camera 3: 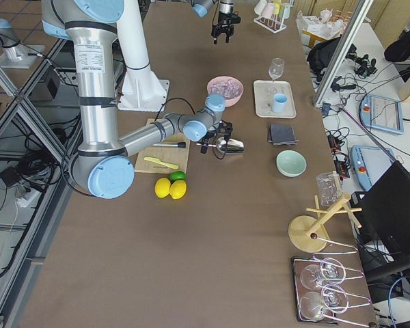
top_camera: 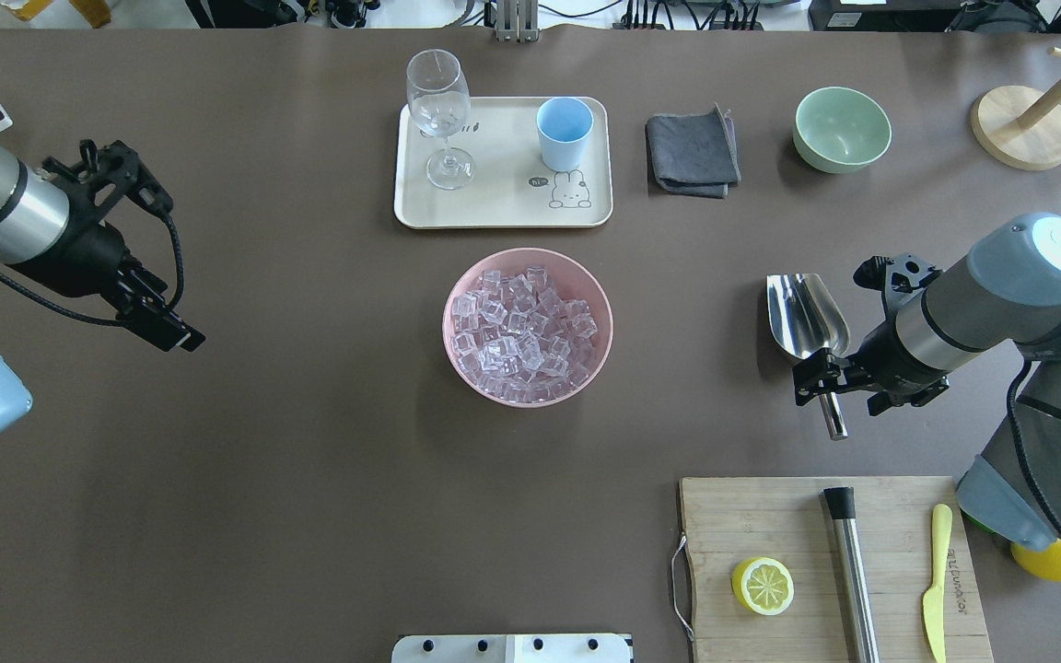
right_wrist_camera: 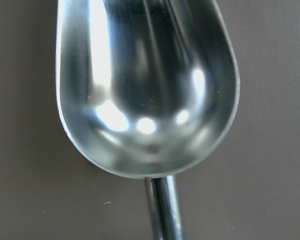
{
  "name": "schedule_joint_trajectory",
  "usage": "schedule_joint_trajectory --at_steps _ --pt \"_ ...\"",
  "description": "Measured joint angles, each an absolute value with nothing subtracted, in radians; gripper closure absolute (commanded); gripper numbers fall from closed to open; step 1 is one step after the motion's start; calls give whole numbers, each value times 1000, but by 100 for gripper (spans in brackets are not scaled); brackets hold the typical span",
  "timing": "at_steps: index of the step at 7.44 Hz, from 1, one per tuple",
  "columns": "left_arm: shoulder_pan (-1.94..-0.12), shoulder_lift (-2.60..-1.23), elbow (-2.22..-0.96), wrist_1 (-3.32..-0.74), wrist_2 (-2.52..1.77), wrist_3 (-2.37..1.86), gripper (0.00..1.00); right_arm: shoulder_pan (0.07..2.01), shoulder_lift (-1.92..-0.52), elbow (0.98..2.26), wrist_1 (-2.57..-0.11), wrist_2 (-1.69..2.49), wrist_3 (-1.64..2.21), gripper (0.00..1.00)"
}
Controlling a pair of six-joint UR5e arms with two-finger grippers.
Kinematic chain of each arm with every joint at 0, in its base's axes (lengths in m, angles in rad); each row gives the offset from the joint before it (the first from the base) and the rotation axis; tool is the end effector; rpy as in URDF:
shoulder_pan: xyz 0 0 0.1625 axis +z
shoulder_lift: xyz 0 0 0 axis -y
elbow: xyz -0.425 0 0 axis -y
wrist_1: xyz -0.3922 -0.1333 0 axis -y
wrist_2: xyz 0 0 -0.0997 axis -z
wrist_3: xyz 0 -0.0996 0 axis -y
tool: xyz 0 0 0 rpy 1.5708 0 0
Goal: Put ice in cup with scoop
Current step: 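Grasp and lift the scoop with the right gripper while the left approaches the bowl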
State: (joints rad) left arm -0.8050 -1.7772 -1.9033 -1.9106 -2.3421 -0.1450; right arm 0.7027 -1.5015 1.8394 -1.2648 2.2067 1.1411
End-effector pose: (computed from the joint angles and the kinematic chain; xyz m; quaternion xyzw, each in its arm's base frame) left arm 0.3298 -0.4352 0.3460 0.2042 0.4791 0.4085 0.7496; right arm -0.3545 -0.3974 0.4607 -0.0891 -0.4127 0.0246 0.9062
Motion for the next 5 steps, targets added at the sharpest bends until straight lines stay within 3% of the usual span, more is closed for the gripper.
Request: schedule_joint_trajectory --at_steps 2,5 --pt "-723 -1810 -1840 -2055 -2328 -146 2 691 -1487 1838 -1298 2195 1135 100" --pt "-659 -1845 -1726 -2358 -2209 -143 2 686 -1488 1856 -1335 2157 1133 100"
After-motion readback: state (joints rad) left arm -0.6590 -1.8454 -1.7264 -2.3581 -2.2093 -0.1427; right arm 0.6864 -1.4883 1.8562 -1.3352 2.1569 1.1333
